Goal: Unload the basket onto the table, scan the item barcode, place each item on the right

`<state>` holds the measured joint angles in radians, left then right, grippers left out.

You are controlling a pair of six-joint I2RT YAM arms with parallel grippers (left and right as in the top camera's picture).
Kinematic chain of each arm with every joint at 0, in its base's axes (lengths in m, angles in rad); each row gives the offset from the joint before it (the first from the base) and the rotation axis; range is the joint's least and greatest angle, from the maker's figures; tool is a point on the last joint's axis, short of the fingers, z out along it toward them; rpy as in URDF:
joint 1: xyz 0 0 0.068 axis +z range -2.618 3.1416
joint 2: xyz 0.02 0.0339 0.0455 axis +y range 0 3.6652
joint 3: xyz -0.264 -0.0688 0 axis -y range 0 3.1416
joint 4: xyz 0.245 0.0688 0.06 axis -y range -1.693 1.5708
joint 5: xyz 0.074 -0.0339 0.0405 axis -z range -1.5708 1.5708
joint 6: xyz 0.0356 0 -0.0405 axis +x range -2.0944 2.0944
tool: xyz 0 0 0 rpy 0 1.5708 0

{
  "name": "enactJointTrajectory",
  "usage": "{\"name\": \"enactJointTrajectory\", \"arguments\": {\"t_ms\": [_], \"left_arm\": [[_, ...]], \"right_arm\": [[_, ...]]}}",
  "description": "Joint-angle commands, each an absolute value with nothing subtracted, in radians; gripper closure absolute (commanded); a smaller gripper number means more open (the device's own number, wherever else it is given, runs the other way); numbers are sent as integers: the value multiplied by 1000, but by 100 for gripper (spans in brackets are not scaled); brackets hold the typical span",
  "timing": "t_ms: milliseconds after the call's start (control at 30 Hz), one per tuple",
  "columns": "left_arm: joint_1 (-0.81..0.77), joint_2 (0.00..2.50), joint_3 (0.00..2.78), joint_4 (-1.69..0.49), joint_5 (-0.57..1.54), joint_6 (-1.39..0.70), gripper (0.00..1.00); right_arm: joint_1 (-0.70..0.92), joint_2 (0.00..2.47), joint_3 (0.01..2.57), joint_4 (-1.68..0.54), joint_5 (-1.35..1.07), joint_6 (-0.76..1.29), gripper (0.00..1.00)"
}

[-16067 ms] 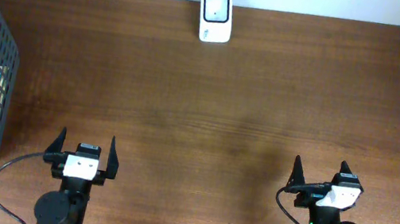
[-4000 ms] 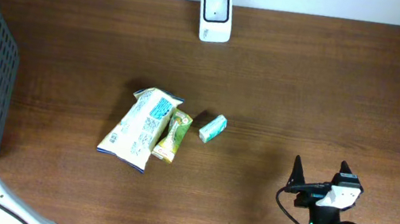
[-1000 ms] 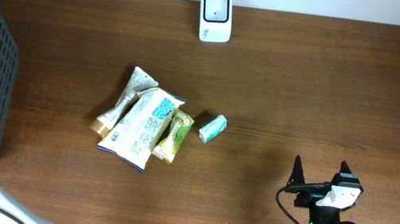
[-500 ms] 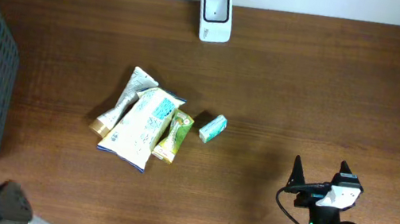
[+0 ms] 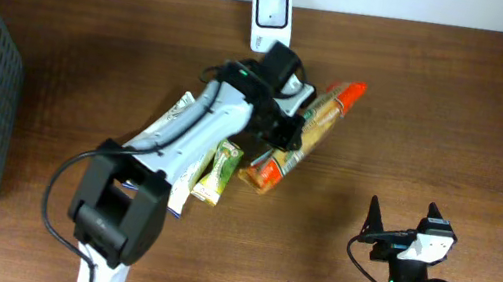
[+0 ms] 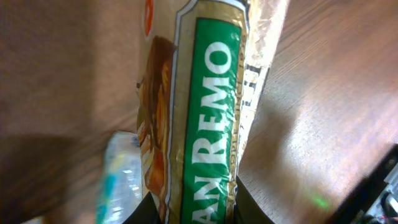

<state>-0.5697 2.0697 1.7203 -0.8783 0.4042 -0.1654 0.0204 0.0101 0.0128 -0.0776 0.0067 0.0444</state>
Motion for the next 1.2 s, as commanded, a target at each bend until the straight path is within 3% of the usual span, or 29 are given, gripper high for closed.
{"name": "enactJointTrajectory", "arguments": {"t_ms": [0, 33, 67, 100, 200, 300, 400, 467, 567, 633, 667, 767, 900, 1167], "left_arm": [[-632, 2065, 1715, -865, 266, -334, 100], [-647, 2065, 1696, -864, 208, -395, 100], [-652, 2065, 1683, -860, 160, -403, 69], [-649, 2065, 1684, -860, 126, -402, 1], [-595, 2045, 1750, -879, 122, -272, 1], [-439, 1928, 1962, -918, 114, -154, 1], [-153, 1787, 2141, -925, -45, -136, 1], [141, 1708, 2149, -953, -102, -137, 1], [440, 1743, 2143, -971, -101, -113, 0], [567, 1884, 2143, -965, -102, 71, 1], [595, 1948, 2143, -952, -102, 156, 5], [668, 2128, 2143, -847, -102, 210, 2], [701, 2260, 2143, -765, -102, 471, 5], [779, 2376, 2143, -614, -97, 577, 9]], "right_arm": [[27, 4, 6, -82, 9, 38, 1], [27, 4, 6, -82, 9, 38, 1], [27, 4, 6, -82, 9, 38, 1], [27, 4, 6, -82, 9, 38, 1], [27, 4, 6, -82, 9, 38, 1], [27, 4, 6, -82, 9, 38, 1], [27, 3, 6, -82, 9, 38, 1], [27, 4, 6, -82, 9, 38, 1], [27, 4, 6, -82, 9, 38, 1], [27, 4, 6, -82, 9, 38, 1], [27, 4, 6, -82, 9, 38, 1], [27, 4, 6, -82, 9, 38, 1], [27, 3, 6, -82, 9, 38, 1], [27, 4, 6, -82, 9, 38, 1]]}}
